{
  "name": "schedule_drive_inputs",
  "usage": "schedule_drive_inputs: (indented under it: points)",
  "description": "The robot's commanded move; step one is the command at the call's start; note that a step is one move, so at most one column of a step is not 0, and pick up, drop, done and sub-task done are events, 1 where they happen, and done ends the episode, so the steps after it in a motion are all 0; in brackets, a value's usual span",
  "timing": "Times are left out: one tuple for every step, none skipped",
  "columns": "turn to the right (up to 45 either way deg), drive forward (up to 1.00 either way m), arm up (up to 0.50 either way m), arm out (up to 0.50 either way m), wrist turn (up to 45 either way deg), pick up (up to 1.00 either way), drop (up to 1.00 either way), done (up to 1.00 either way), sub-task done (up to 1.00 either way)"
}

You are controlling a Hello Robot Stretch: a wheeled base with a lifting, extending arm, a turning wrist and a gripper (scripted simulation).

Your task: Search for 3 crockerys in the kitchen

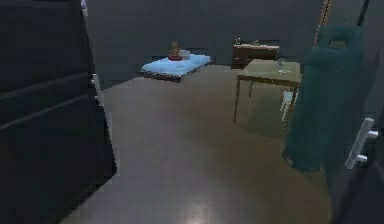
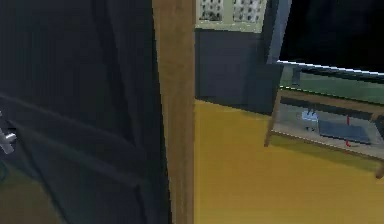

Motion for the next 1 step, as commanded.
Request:
schedule_drive_inputs:
  points:
    - [0.0,1.0,0.0,0.0,0.0,0.0,0.0,0.0,0.0]
